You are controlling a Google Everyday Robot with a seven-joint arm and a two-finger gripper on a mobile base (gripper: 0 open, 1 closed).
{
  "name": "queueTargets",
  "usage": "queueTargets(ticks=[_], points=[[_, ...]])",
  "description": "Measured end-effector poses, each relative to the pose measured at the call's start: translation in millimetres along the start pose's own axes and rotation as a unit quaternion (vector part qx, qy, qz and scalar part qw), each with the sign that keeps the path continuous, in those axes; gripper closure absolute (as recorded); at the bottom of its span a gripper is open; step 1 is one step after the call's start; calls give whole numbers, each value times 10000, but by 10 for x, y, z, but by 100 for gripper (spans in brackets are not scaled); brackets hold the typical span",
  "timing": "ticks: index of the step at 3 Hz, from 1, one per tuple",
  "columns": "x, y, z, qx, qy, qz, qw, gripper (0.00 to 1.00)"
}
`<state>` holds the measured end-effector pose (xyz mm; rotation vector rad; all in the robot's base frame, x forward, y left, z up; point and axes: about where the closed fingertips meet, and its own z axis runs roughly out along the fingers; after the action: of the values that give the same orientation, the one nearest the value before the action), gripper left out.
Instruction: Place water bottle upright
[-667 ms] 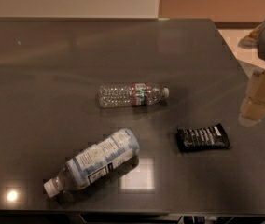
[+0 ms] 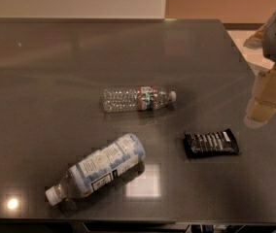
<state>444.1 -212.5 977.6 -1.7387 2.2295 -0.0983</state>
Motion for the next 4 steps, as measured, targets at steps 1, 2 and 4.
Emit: queueTargets(ticks=[1,2,4], points=[[-175,-130,113,-169,-6,-72,9998,0],[-431,-289,316,-364,-61,-174,9992,0],[-1030,-400,694,-643,-278,-587,9958,0]])
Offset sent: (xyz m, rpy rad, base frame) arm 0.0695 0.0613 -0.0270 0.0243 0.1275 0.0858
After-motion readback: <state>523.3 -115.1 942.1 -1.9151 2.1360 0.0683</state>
